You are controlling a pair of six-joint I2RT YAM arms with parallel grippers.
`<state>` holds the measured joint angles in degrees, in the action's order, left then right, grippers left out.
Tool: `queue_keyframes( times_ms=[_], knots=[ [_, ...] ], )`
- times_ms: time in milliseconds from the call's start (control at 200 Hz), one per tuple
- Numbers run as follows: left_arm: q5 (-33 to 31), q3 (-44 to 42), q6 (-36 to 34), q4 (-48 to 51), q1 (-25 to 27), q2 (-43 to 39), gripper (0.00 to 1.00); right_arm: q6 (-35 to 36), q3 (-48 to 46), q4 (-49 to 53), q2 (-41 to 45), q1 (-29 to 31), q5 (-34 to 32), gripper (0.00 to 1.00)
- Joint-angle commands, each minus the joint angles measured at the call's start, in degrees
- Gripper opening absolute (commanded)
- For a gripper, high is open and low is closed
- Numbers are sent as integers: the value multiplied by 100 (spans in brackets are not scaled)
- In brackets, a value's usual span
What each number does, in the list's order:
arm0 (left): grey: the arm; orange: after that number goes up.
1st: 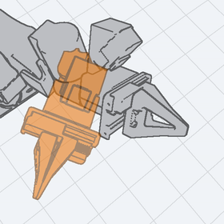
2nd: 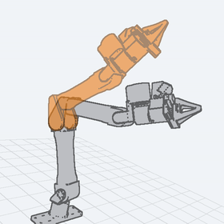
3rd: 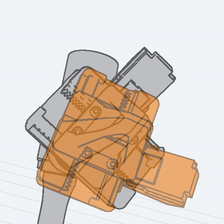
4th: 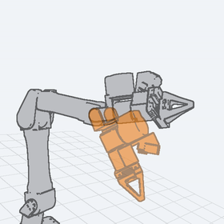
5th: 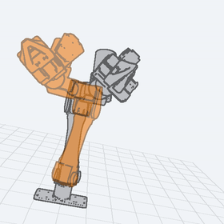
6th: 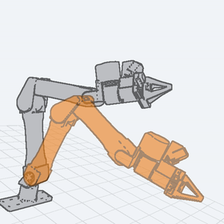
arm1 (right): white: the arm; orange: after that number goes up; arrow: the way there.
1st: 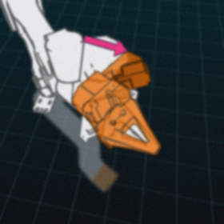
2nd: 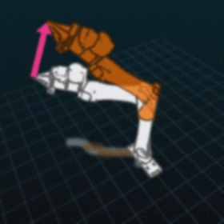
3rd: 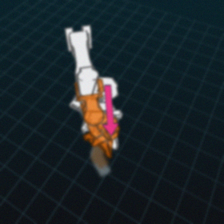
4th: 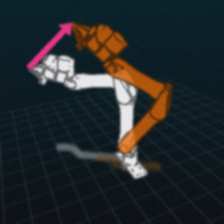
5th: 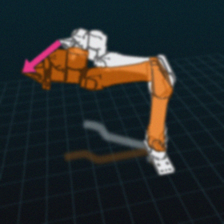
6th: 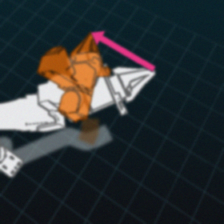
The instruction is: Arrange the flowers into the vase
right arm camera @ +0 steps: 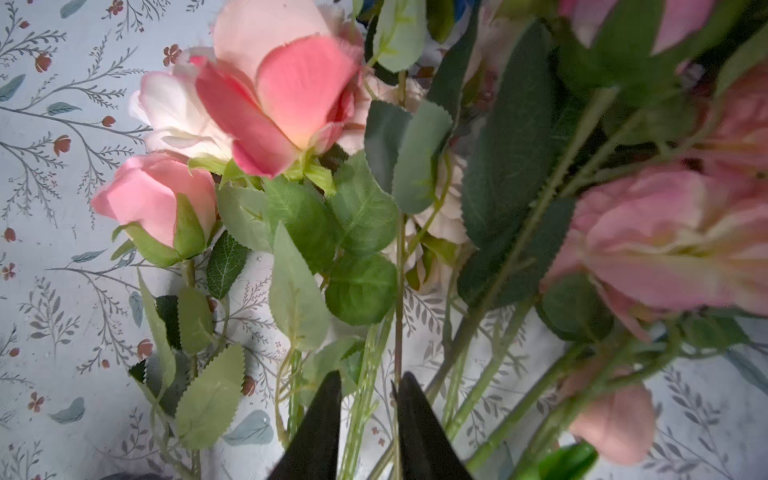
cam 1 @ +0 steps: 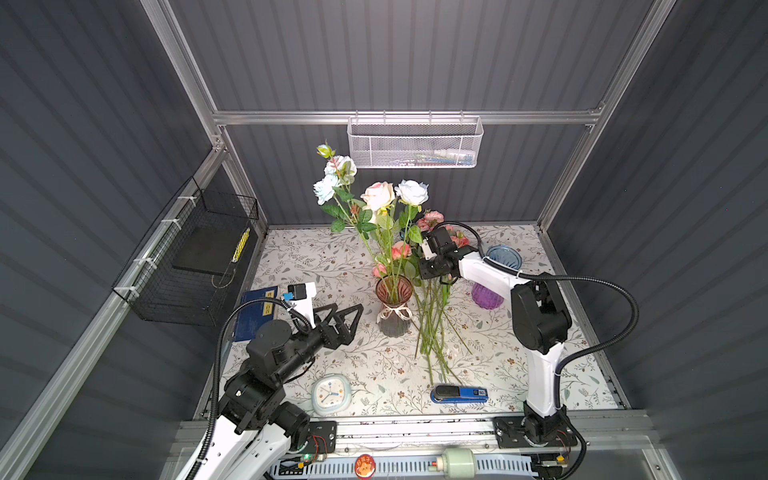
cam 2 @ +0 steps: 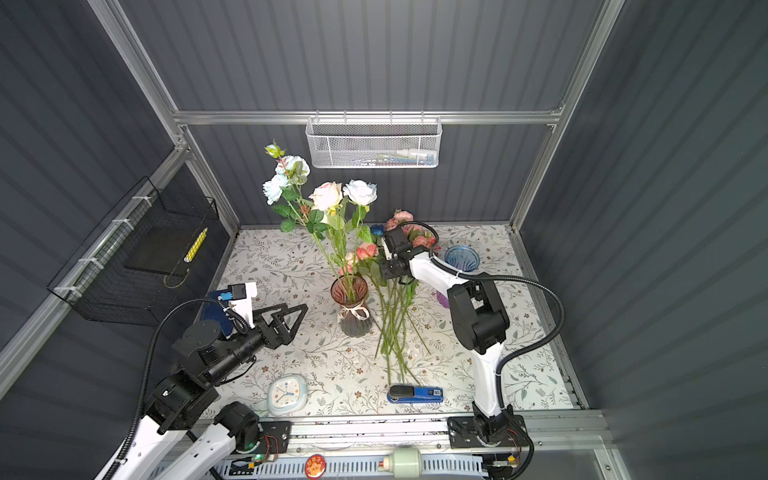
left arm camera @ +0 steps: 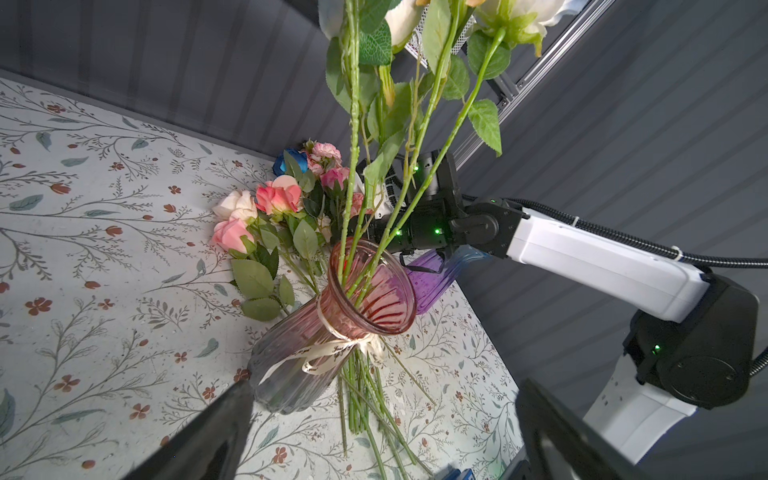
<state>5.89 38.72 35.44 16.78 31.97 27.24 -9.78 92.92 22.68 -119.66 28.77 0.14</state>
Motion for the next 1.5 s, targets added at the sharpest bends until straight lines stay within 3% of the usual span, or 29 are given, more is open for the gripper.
queue_keyframes(
  times_ms=[0,260,440,785,1120,1336,1496],
  knots=[
    [-70,-38,-20,-77,27,34,100,117,292,395,-270,-31,-67,27],
    [-97,-65,-20,-111,29,81,100,139,344,436,-508,-120,-41,25],
    [-97,-40,-20,-130,27,132,100,178,350,413,-598,-161,-24,18],
    [-88,-33,31,-215,29,174,100,103,-529,-323,507,-158,106,6],
    [-79,120,-2,-210,29,150,100,-709,-2377,-946,2662,-158,365,4],
    [-79,101,33,-301,24,72,100,-963,-3387,-951,4430,-65,-40,2],
    [-94,123,16,-346,29,2,100,-900,-3580,-682,5785,280,-545,0]
  ],
)
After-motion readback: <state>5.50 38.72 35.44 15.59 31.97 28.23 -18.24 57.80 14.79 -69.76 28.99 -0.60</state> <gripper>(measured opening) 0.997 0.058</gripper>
